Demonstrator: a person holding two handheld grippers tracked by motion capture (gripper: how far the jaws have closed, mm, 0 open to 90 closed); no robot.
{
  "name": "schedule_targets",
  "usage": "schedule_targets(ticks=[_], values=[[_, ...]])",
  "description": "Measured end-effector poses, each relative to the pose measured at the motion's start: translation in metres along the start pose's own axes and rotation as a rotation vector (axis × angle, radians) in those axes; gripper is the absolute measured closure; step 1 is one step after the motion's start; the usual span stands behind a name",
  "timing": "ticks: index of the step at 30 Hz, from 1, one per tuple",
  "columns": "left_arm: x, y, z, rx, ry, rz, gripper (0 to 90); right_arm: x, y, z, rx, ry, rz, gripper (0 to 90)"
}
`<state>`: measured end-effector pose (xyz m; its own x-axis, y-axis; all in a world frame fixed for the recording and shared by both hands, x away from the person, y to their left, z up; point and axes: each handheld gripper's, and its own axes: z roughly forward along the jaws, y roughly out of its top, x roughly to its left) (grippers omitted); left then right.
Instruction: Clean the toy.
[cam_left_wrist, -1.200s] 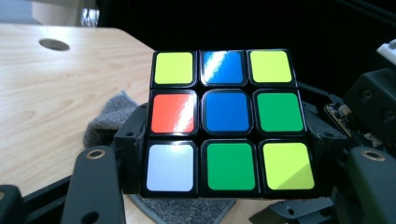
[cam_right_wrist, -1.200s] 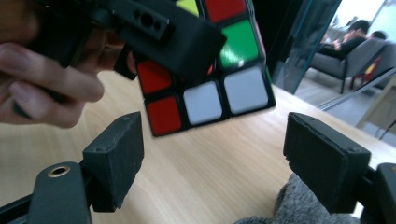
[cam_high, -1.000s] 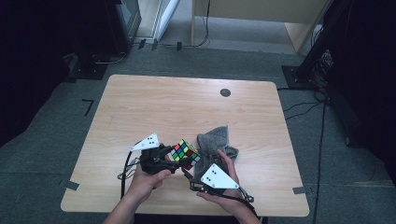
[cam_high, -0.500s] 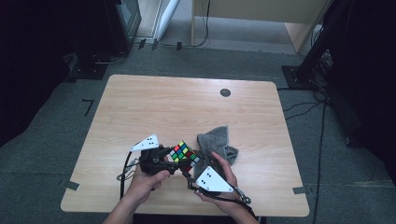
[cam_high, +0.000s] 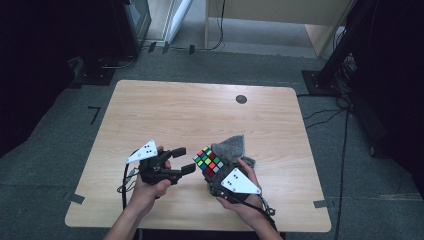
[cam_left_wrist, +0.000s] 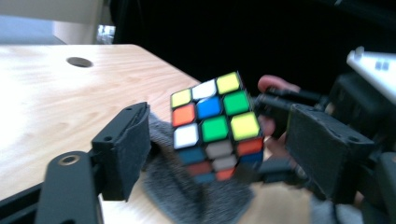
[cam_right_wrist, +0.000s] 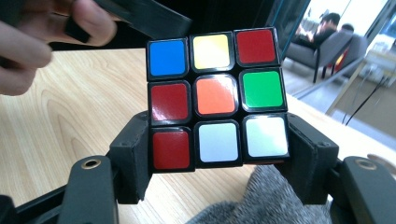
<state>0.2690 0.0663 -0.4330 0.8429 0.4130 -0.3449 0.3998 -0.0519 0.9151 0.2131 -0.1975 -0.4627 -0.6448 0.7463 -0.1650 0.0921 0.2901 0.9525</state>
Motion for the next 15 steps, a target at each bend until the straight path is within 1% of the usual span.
schedule_targets(ticks=[1,2,3,4,5,6,8,9,10,11,12,13,14,15], values=[[-0.001,-0.001,0.000,0.010,0.016,0.032,19.6,-0.003,0.000,-0.001,0.005,0.003,0.018,34.4],[-0.004,-0.004,0.002,0.032,0.040,0.111,19.3,-0.005,0.001,-0.001,0.011,0.005,0.035,34.4],[-0.007,-0.006,0.004,0.056,0.071,0.180,19.3,-0.007,0.001,-0.002,0.016,0.008,0.050,34.4],[-0.010,-0.009,0.006,0.075,0.090,0.228,19.3,-0.010,0.002,-0.003,0.021,0.014,0.075,34.4],[-0.011,-0.011,0.007,0.088,0.105,0.263,19.1,-0.012,0.003,-0.004,0.022,0.022,0.091,34.4],[-0.014,-0.014,0.010,0.106,0.130,0.309,19.1,-0.014,0.003,-0.004,0.025,0.029,0.109,34.4],[-0.017,-0.019,0.015,0.131,0.158,0.365,18.5,-0.018,0.005,-0.007,0.037,0.057,0.164,34.4],[-0.019,-0.021,0.018,0.140,0.162,0.384,18.5,-0.019,0.007,-0.007,0.041,0.071,0.189,34.4],[-0.020,-0.022,0.019,0.149,0.164,0.399,18.5,-0.019,0.008,-0.008,0.046,0.080,0.209,34.4],[-0.020,-0.022,0.019,0.149,0.164,0.399,18.5,-0.019,0.008,-0.008,0.046,0.080,0.209,34.4],[-0.023,-0.026,0.024,0.169,0.179,0.437,18.5,-0.019,0.011,-0.009,0.058,0.097,0.241,34.3],[-0.023,-0.026,0.024,0.169,0.179,0.437,18.5,-0.019,0.012,-0.009,0.065,0.104,0.254,34.3],[-0.025,-0.028,0.026,0.176,0.181,0.463,18.5,-0.018,0.014,-0.009,0.074,0.109,0.266,34.3],[-0.025,-0.028,0.026,0.176,0.181,0.463,18.6,-0.018,0.014,-0.009,0.074,0.109,0.266,34.3]])
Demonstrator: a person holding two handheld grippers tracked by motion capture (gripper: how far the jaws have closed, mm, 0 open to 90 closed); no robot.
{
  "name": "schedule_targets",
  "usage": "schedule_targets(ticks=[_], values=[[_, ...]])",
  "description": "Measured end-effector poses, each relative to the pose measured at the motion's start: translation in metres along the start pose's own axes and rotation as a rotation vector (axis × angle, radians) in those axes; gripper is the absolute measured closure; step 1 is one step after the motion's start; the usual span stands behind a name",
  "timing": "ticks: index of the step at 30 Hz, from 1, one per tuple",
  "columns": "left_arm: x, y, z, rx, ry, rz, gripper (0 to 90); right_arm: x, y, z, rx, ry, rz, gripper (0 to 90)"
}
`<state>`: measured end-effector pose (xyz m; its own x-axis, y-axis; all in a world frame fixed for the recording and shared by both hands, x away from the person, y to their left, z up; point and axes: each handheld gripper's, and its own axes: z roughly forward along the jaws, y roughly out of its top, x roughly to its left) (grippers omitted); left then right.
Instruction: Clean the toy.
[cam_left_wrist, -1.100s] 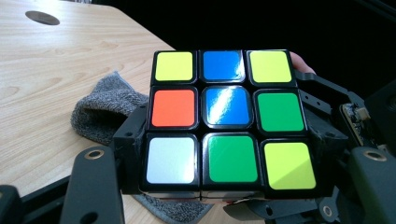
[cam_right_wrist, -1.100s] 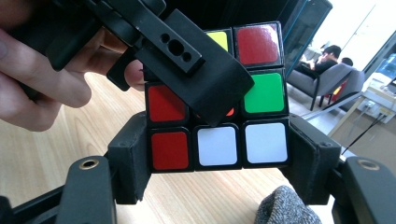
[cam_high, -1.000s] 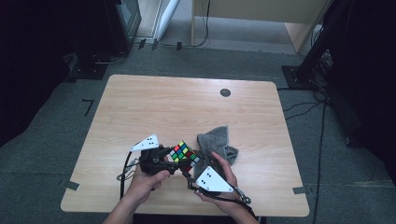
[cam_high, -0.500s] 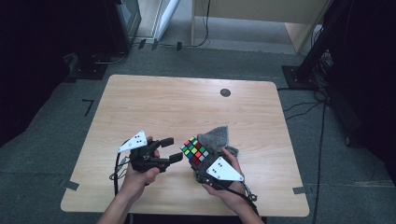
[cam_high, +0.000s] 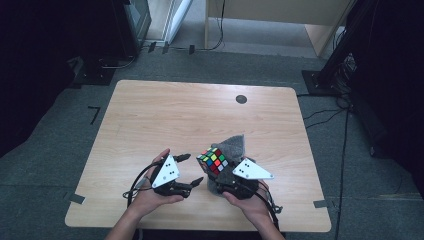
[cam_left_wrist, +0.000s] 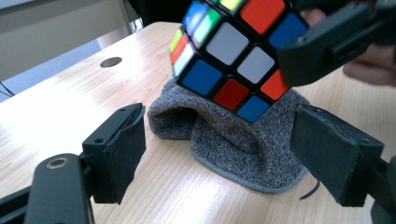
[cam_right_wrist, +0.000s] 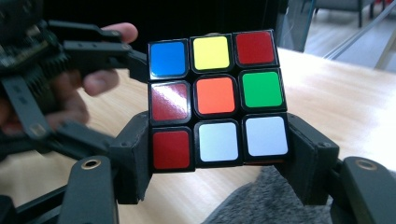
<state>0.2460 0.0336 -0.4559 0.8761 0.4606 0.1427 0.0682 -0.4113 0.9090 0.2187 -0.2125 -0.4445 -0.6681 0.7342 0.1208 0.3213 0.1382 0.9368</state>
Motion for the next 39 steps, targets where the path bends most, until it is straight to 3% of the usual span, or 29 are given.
schedule_targets(ticks=[2,7,13,18,24,28,30,36,38,39], values=[[-0.004,-0.001,0.002,0.011,0.017,0.045,19.0,0.003,0.002,0.001,0.018,0.012,0.017,34.3],[-0.009,-0.002,0.004,0.018,0.041,0.082,18.7,0.008,0.003,0.003,0.042,0.022,0.027,34.3],[-0.012,-0.002,0.005,0.011,0.043,0.104,20.7,0.013,0.003,0.004,0.057,0.014,0.025,34.2],[-0.014,-0.003,0.007,0.006,0.041,0.116,23.7,0.015,0.003,0.006,0.067,0.044,0.051,34.2],[-0.017,-0.004,0.009,0.008,0.056,0.140,26.2,0.016,0.004,0.010,0.101,0.076,0.117,34.2],[-0.021,-0.006,0.011,0.014,0.074,0.183,31.4,0.014,0.003,0.012,0.133,0.071,0.159,34.1],[-0.019,-0.005,0.010,0.011,0.064,0.163,32.5,0.010,0.003,0.012,0.131,0.084,0.183,33.4],[-0.009,-0.008,0.007,0.017,0.071,0.100,33.3,0.002,0.008,0.000,0.042,0.122,0.158,26.3],[-0.002,-0.008,0.003,0.002,0.066,0.050,33.5,-0.006,0.010,-0.007,0.004,0.100,0.163,26.3],[0.001,-0.008,0.001,-0.012,0.064,0.020,33.6,-0.017,0.009,-0.010,-0.015,0.047,0.171,27.3]])
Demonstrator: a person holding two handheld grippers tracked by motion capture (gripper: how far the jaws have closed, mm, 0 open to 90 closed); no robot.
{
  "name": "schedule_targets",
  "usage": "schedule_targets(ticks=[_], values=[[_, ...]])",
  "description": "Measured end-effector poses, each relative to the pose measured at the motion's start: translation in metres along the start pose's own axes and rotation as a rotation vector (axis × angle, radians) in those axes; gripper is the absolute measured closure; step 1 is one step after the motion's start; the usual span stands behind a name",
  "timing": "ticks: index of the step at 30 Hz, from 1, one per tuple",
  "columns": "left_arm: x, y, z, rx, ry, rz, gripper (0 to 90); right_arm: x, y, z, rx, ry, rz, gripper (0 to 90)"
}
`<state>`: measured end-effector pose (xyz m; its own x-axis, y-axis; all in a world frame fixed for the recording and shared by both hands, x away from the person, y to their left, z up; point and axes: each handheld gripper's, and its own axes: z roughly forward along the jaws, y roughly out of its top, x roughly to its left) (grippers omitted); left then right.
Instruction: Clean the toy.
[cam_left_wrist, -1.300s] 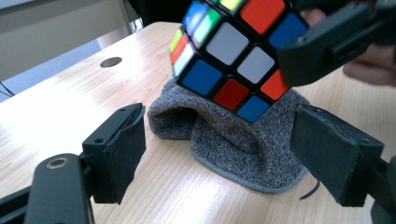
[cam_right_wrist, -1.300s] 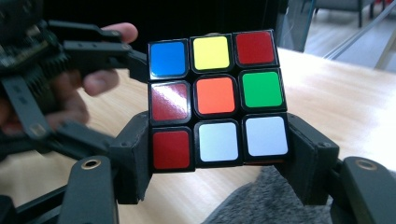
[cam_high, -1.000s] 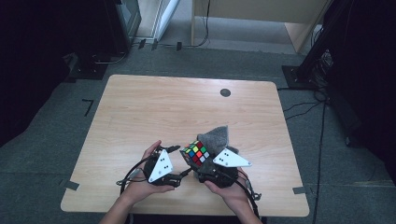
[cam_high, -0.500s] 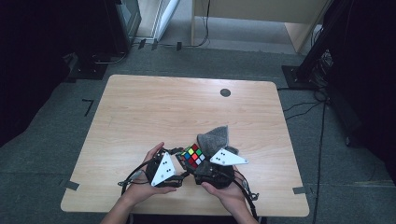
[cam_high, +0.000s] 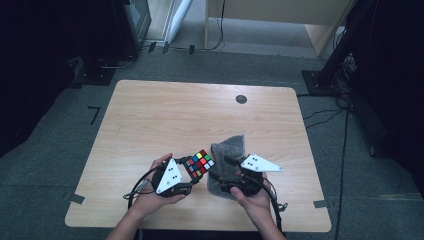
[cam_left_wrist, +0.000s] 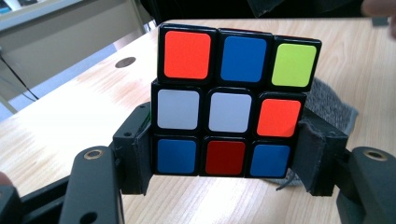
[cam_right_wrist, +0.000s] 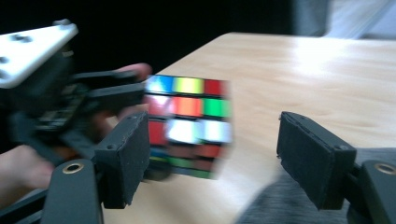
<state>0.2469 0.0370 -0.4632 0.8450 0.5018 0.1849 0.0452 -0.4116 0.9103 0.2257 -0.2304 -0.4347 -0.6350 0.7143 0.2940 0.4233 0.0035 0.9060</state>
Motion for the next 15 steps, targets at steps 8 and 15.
schedule_targets(ticks=[8,15], values=[[0.006,-0.001,-0.002,-0.023,-0.030,-0.064,33.6,-0.040,-0.020,0.016,0.145,-0.202,0.011,32.8],[0.012,-0.003,-0.005,-0.073,-0.048,-0.116,33.7,-0.048,-0.047,0.042,0.351,-0.272,-0.045,35.2]])
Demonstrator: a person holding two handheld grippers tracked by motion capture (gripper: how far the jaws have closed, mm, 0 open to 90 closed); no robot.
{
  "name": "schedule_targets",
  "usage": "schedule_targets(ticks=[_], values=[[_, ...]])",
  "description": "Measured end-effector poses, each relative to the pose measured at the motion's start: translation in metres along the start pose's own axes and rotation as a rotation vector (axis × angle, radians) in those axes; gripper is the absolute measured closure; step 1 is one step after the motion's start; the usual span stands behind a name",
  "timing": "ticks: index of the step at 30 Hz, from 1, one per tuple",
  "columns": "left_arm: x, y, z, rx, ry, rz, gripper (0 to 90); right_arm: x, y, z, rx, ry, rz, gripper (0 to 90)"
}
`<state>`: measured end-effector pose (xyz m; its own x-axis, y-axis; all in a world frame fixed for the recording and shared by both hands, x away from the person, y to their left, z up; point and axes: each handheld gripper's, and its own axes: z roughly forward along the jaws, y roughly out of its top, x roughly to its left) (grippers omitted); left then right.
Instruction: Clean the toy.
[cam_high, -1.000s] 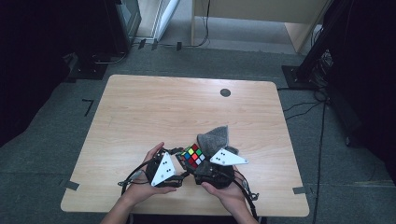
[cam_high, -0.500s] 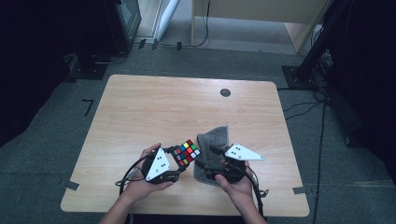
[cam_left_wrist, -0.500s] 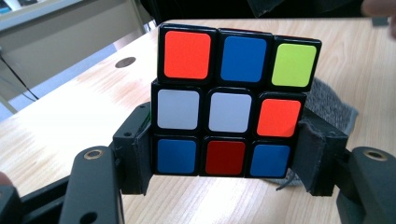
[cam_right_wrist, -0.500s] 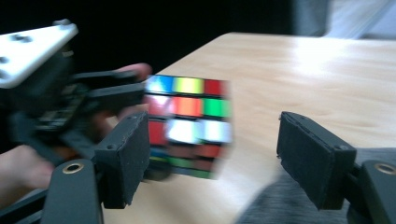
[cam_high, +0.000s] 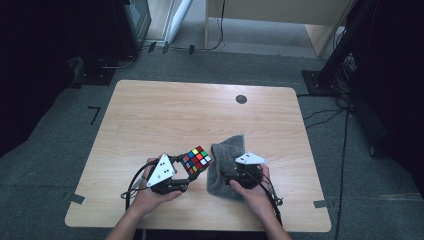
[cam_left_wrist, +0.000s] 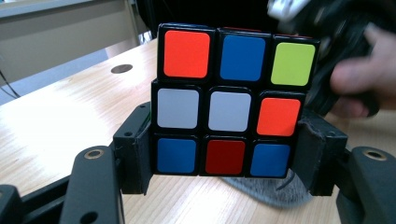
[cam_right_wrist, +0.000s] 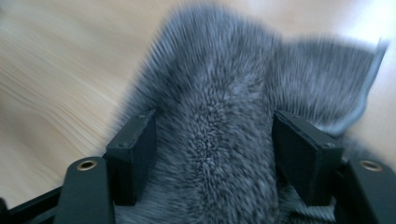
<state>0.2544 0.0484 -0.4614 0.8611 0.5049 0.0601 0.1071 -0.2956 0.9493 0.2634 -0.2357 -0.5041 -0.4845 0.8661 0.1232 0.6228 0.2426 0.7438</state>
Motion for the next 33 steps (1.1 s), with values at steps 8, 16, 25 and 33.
schedule_targets(ticks=[8,16,25,33], values=[[0.008,-0.003,-0.001,-0.011,-0.036,-0.049,33.7,-0.005,-0.009,0.001,0.016,-0.042,-0.040,69.6],[0.001,-0.003,0.004,0.052,-0.069,-0.012,33.8,-0.011,0.008,-0.047,-0.265,0.141,0.084,75.9],[-0.019,-0.003,0.017,0.105,-0.108,0.056,33.8,0.045,0.030,-0.084,-0.412,0.307,-0.127,73.4],[-0.025,0.001,0.014,0.088,-0.111,0.072,34.1,0.021,0.024,-0.069,-0.346,0.241,-0.014,74.7]])
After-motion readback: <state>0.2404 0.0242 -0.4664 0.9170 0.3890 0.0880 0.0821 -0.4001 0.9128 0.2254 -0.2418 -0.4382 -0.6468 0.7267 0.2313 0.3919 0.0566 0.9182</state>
